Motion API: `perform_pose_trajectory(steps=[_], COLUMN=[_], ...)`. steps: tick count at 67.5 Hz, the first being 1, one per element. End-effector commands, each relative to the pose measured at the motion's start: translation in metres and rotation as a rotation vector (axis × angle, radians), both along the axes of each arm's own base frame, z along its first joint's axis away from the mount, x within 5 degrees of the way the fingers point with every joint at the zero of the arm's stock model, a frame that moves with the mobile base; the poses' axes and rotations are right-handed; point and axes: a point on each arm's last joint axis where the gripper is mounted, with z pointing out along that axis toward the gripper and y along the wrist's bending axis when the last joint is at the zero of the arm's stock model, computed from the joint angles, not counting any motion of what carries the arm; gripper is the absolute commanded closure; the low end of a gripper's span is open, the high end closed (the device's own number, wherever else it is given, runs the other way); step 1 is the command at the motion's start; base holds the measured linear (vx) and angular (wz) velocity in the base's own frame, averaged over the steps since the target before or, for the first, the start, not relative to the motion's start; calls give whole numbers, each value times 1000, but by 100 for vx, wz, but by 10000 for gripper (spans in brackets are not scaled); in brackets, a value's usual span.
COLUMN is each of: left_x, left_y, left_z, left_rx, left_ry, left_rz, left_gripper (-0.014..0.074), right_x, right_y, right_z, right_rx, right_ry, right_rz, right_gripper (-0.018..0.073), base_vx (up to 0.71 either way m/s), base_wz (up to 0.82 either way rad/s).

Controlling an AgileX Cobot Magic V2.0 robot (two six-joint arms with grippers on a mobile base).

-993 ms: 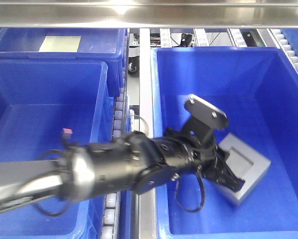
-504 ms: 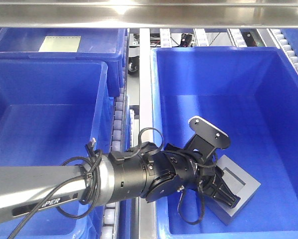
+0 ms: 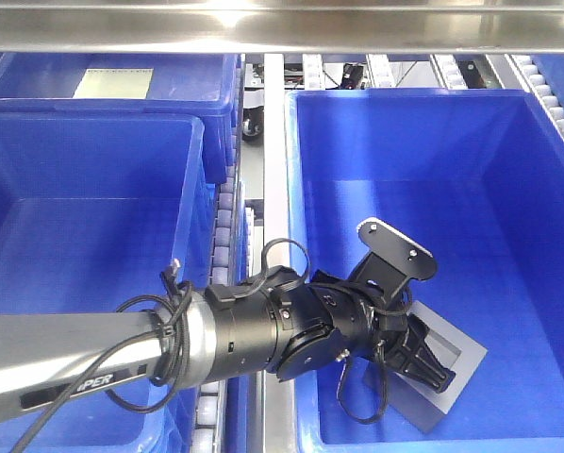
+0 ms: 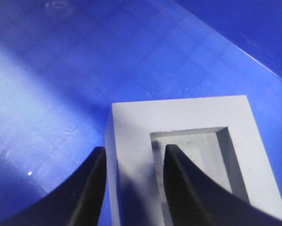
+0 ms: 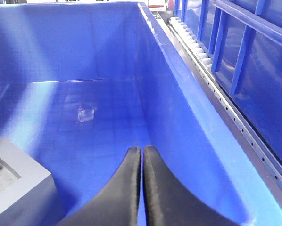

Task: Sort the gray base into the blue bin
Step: 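Lower the block into the bin and open the left gripper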

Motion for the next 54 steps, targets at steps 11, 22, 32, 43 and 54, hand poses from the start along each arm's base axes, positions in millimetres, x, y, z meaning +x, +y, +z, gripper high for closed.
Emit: perform_pose_trajectory(steps=[11,22,32,43,54], left_x=[-17,-36,-51,-72,-99], left_y=[14,18,34,67,107], left_z=[76,102,122,134,136], left_rx=[-82,-105,-163,-180,-200], left_ry=[-61,-140,-176,-190,-210], left_rz=[-4,-76,-86,-87,-90], left_gripper=[442,606,604,604,604], right_x=[2,2,2,2,2], right_y=[-1,-1,-1,-1,-1], right_z=[4,4,4,4,4], right_rx=[-25,-25,-25,-25,-25], right_ry=[-36,-36,-36,-36,-36], right_rz=[-5,-5,-5,-5,-5], right_gripper=[564,564,564,564,564], base_vx=[0,0,0,0,0], base_wz=[0,0,0,0,0])
